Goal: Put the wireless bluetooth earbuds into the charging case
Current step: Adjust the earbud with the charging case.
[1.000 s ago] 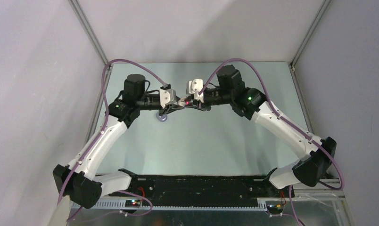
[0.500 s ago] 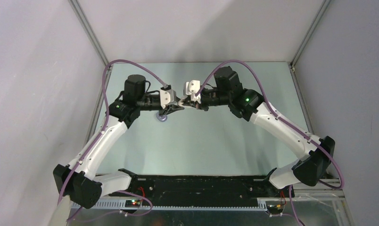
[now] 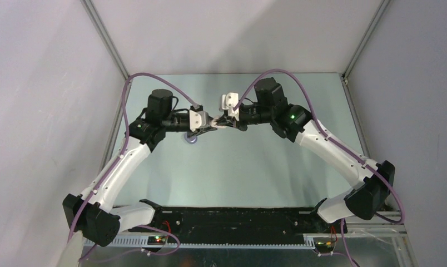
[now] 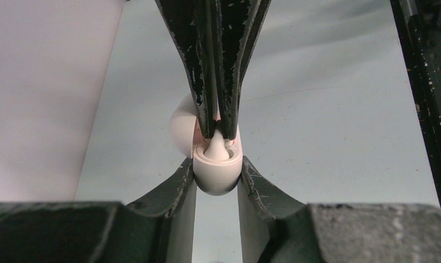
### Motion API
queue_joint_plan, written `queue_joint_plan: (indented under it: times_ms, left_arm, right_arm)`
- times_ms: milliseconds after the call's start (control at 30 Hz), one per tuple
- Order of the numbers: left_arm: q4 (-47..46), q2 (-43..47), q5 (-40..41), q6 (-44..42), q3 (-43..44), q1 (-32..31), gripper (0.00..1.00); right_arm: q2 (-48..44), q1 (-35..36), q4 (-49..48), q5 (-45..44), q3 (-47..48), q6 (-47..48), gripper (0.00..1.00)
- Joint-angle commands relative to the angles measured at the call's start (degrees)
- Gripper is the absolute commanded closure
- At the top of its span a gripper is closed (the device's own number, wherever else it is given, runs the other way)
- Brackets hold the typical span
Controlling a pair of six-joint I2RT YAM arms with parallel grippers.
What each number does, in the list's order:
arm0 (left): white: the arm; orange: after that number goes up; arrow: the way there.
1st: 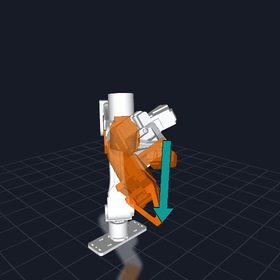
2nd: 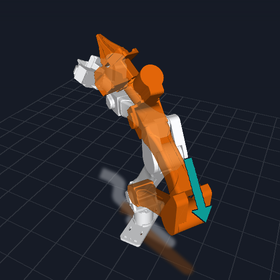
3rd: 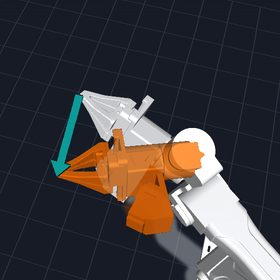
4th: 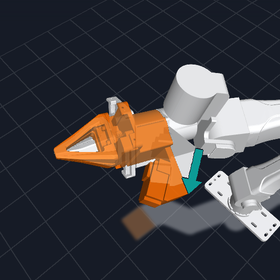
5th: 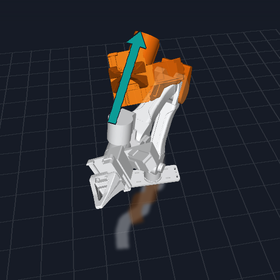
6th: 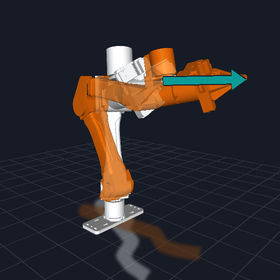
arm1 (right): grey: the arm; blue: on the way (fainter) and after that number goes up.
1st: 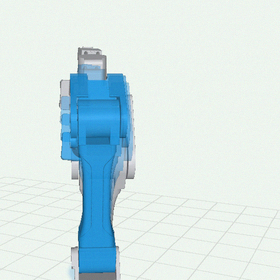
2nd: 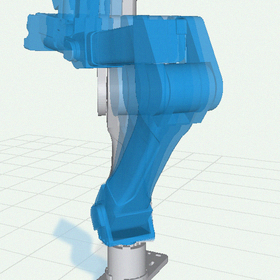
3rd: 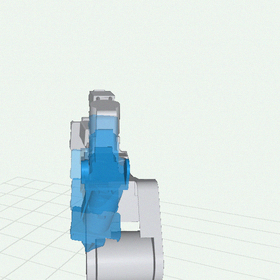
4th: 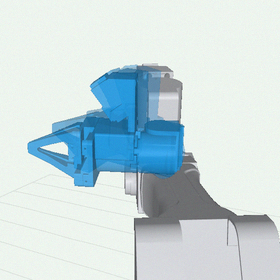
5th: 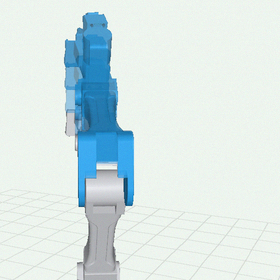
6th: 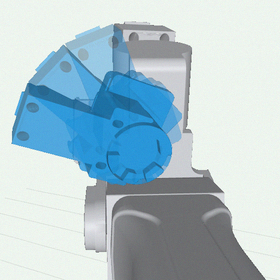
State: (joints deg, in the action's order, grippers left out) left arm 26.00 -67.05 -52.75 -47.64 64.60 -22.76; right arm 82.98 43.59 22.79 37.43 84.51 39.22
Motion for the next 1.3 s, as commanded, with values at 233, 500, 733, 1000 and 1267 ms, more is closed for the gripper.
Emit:
queue_joint_plan:
  times_ms: [233, 500, 733, 1000, 1267]
  left_arm:
    - [-0.4, 1.7, -1.6, -1.7, 0.9, -0.6, 1.00]
    - [-4.1, 2.0, -2.0, 2.3, 0.0, -0.5, 1.00]
    - [-6.3, 1.9, -0.9, 6.2, -0.9, -0.1, 1.00]
    - [-6.3, 0.9, 0.3, 7.8, -0.9, 0.1, 1.00]
    - [-6.8, 0.7, -0.9, 8.1, -0.7, 0.2, 1.00]
  right_arm:
    - [0.1, -0.9, -5.4, 1.3, -1.7, -3.3, 1.00]
    - [0.7, 2.1, -6.6, -6.7, -3.6, 2.1, 1.00]
    - [-2.2, 1.3, -6.4, -4.6, -3.9, 2.0, 0.77]
    - [-12.1, -1.9, -1.7, 2.7, -4.0, -1.3, 0.49]
    - [-5.8, -5.2, -6.0, -1.9, -6.6, -6.1, 0.14]
